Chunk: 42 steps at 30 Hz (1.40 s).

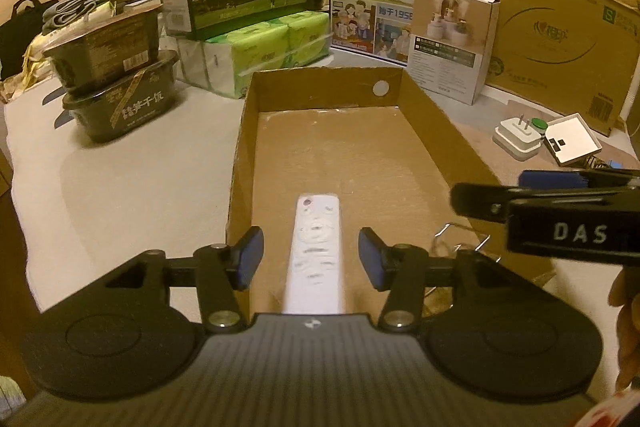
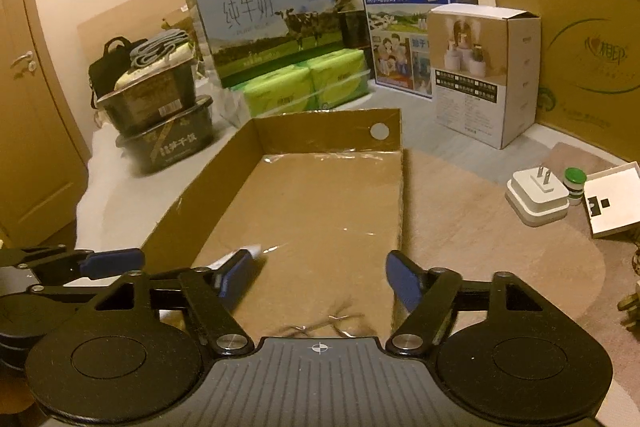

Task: Organize rigid objects
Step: 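Carry the remote and wire rack into the cardboard tray and release both, then grasp the white power plug with the left gripper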

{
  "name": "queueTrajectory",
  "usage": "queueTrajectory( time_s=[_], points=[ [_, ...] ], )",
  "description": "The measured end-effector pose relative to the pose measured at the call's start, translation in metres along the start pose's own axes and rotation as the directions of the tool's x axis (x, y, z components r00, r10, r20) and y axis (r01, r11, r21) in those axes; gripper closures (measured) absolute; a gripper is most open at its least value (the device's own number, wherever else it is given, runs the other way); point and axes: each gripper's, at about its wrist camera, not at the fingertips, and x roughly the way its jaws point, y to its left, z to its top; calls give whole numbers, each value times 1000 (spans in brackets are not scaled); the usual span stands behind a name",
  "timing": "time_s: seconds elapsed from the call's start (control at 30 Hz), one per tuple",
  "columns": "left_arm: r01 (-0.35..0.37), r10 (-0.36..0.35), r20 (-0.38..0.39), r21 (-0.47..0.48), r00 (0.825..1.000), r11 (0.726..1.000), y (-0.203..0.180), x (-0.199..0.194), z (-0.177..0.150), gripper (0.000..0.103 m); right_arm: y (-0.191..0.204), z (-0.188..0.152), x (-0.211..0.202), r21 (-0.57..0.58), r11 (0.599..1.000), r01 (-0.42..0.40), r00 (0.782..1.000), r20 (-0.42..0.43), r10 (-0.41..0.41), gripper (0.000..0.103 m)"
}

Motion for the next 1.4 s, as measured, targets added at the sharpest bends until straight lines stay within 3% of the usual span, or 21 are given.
queueTrajectory(
  time_s=[0.37,0.7,1.13,1.4],
  points=[
    [16,-15,17,-26,1000,1000,-20,-27,-9,54,-16,-23,-44,-4,998,56,998,24,-56,25],
    [85,-83,55,-26,995,996,-72,-51,-8,54,-50,-42,-91,13,990,140,990,27,-140,25],
    [198,-201,59,61,978,978,-163,-56,0,54,-136,-60,-153,111,944,309,947,51,-316,25],
    [258,-262,19,130,965,957,-217,-37,5,54,-189,-67,-175,195,904,381,918,40,-395,25]
  ],
)
